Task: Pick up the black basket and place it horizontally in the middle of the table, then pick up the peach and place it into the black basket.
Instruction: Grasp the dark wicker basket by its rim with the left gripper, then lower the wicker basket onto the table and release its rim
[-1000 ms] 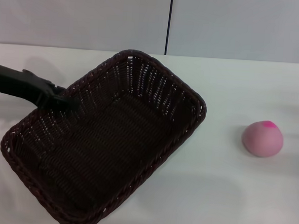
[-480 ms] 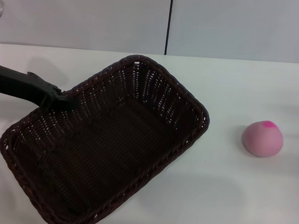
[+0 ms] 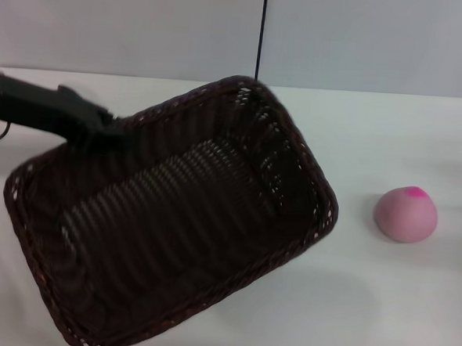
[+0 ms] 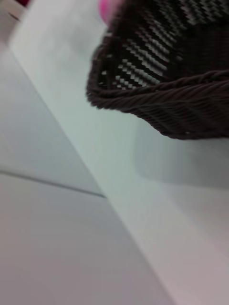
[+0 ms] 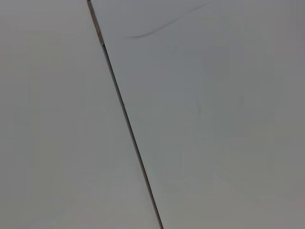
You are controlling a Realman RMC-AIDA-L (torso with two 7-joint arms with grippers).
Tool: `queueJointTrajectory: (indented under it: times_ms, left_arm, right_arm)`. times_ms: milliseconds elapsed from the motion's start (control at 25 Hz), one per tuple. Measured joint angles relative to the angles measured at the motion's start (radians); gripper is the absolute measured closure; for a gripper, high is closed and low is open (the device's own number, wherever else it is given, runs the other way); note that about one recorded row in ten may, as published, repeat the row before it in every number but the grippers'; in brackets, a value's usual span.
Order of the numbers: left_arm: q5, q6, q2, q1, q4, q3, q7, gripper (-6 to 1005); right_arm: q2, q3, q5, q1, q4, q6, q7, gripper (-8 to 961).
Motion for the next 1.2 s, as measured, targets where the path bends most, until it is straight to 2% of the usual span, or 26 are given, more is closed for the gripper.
queueJointTrajectory:
  times_ms: [280,520,720,840,1000,1040,1200]
  left_arm:
    - [-0.171,0.067,0.047,-0.015,0.003,-0.002,0.029,803]
    - [-0.206,0.119,0.064,-0.061,0.000,0.001,0.058,804]
    - [-0.170,0.130,0.061,-0.105,-0.009,0.019,0.100,805]
    - [-0.067,0.128,0.043,-0.165,-0.024,0.034,0.152,805]
    - [-0.010,0.123,0.031,-0.195,-0.042,0.035,0.185,806]
    - [0.047,0.109,0.022,-0.225,-0.067,0.035,0.213,806]
    - [0.079,0.100,0.014,-0.254,-0.104,0.035,0.255,807]
  right_arm:
    - [0.000,0.000,0.000,-0.001,0.000,0.001,0.000,357]
    - [0.000,0.000,0.000,-0.002,0.001,0.001,0.000,356]
    - [0.000,-0.003,0.000,0.002,0.003,0.001,0.000,355]
    - [0.000,-0.004,-0.001,0.005,0.005,0.011,0.000,354]
    - [0.000,-0.004,-0.003,0.008,0.005,0.024,0.000,353]
    - [0.001,-0.004,-0.003,0.009,0.005,0.025,0.000,353]
    - [0.001,-0.006,-0.003,0.011,0.004,0.026,0.000,352]
